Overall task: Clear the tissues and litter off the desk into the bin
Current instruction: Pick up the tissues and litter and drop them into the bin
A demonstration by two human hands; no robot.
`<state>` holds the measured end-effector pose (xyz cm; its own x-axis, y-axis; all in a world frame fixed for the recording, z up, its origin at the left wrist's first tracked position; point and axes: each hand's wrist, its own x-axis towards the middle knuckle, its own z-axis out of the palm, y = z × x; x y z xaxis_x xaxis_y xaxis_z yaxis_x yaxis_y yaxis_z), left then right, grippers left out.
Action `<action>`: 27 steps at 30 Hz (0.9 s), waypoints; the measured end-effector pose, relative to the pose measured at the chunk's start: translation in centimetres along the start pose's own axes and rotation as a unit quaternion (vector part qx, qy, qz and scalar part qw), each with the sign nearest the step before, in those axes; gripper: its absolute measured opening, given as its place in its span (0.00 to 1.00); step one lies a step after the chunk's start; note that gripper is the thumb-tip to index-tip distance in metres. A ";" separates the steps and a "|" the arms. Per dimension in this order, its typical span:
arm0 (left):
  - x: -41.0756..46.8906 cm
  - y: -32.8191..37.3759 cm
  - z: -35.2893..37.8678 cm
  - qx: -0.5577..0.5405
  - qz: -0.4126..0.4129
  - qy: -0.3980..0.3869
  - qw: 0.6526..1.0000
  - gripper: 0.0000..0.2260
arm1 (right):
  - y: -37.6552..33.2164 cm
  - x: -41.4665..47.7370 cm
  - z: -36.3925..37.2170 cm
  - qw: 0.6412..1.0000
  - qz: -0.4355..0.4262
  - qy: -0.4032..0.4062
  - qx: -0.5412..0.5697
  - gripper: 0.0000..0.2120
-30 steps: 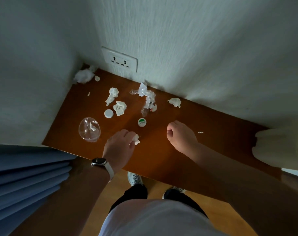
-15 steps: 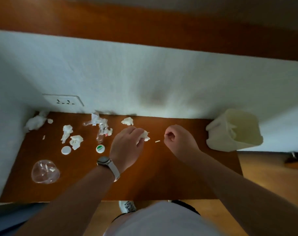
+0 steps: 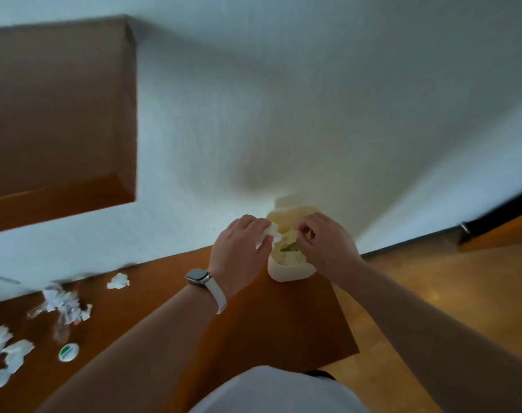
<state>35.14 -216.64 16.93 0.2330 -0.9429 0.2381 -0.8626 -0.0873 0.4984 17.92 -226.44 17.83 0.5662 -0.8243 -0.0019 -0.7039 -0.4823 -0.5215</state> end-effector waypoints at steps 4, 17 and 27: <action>1.5 1.7 2.6 0.032 0.023 -0.022 0.999 0.12 | 3.1 0.3 -0.2 0.998 -0.052 -0.018 -0.014 0.10; -2.9 -0.4 -0.7 0.168 -0.021 -0.050 0.984 0.20 | 0.7 1.2 1.6 0.954 -0.271 -0.047 -0.117 0.21; -11.3 -10.8 -7.0 0.218 -0.075 -0.077 0.970 0.20 | -8.1 -1.3 9.2 0.923 -0.337 -0.090 -0.163 0.22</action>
<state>44.94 -202.79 14.65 0.3306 -0.9427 0.0456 -0.9396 -0.3242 0.1092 26.81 -218.74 14.24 0.9641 -0.2556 0.0718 -0.2405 -0.9553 -0.1719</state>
